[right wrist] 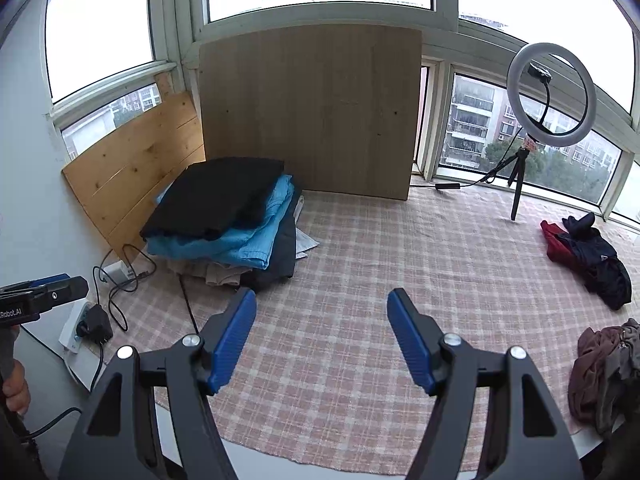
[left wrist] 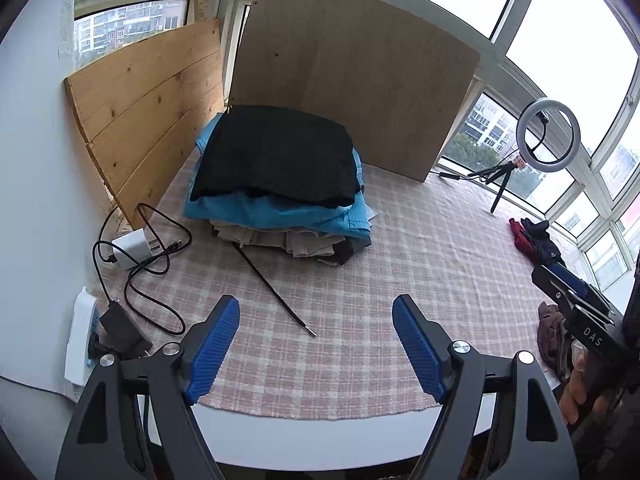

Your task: Fold clothes

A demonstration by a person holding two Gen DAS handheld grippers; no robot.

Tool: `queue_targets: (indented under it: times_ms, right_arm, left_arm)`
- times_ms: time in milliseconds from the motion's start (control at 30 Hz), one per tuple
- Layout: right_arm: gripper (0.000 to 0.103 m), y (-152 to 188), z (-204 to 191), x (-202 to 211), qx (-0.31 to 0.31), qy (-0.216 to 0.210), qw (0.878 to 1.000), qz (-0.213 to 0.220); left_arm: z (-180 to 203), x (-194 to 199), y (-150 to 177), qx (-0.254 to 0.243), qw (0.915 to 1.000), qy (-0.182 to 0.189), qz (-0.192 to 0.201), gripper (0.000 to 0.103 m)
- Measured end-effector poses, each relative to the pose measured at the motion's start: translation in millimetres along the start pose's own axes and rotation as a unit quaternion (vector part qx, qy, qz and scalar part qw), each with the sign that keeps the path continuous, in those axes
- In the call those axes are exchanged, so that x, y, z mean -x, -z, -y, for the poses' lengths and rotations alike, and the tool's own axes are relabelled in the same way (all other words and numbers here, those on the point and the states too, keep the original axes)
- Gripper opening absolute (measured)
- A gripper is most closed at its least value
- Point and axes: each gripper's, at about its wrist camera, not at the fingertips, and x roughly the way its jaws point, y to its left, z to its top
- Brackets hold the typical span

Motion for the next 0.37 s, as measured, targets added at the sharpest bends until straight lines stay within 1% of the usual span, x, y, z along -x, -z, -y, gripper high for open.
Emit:
queue_targets:
  times_ms: [100,200,233,267,333,367]
  right_arm:
    - [0.067,0,0,-1,-0.001,0.003,1.000,0.000]
    - [0.067,0,1,-2,-0.002,0.005,1.000,0.000]
    - [0.067,0,1,-2,-0.003,0.006,1.000,0.000]
    - [0.067,0,1,-2,-0.004,0.007,1.000,0.000]
    - [0.067,-1,2,-3,-0.005,0.008,1.000,0.000]
    - [0.067,-1,2,-3,-0.006,0.009,1.000,-0.001]
  left_arm:
    - [8,0,-1,-0.013,0.9999,0.011,0.002,0.077]
    - [18,4,-1,-0.029,0.9987,0.041,0.009,0.078]
    - [22,7,-2,-0.036,0.9981,0.049,0.012,0.082]
    - [26,10,-2,-0.043,0.9976,0.052,0.018,0.088]
    - [33,15,-3,-0.057,0.9964,0.055,0.031,0.093]
    - [36,18,-3,-0.064,0.9958,0.053,0.038,0.093]
